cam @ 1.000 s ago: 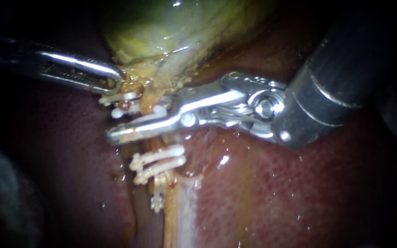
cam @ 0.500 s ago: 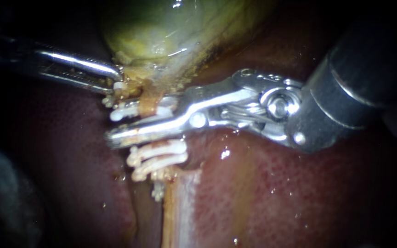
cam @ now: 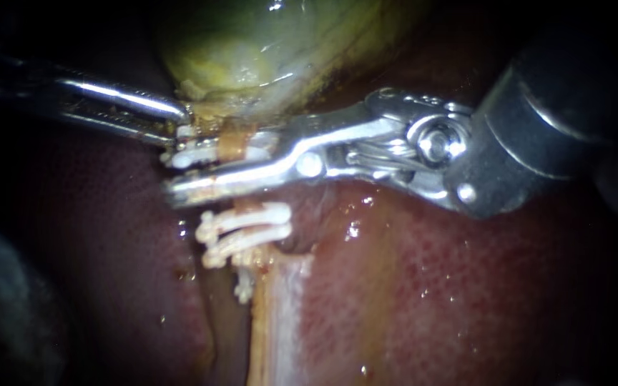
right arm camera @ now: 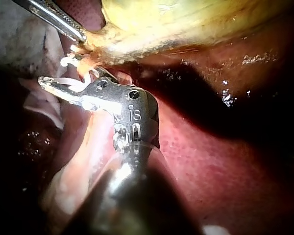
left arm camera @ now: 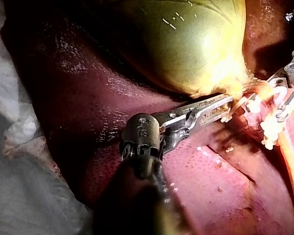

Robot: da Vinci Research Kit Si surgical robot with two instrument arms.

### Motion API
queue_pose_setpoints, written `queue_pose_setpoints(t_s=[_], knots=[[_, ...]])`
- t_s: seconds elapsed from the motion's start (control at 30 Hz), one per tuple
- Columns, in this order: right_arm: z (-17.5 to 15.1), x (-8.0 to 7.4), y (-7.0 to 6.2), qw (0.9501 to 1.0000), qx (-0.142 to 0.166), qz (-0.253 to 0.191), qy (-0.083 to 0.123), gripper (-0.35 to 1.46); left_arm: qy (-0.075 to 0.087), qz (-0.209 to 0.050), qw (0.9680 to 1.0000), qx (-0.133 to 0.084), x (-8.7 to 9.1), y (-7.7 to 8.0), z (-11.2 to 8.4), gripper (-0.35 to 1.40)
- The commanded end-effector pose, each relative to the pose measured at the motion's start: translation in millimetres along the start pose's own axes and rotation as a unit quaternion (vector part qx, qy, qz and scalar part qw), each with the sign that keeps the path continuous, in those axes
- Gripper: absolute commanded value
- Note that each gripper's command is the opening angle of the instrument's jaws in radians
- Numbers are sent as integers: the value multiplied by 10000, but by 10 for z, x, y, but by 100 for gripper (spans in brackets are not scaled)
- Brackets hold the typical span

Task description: Clipping third clip right tube

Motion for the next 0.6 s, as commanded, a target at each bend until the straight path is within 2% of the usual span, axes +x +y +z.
queue_pose_setpoints(t_s=[0.03,0.23,0.37,0.6], knots=[[-2,-1,4,10000,-17,31,17,41,1,2,10000,2,0,0,0,-35],[-12,1,14,9997,-78,209,47,37,1,3,10000,2,0,0,0,-35],[-14,0,13,9995,-72,297,40,34,1,3,10000,2,0,0,0,-35],[-16,-2,9,9991,-61,414,27,17,14,2,10000,-5,0,0,0,-35]])
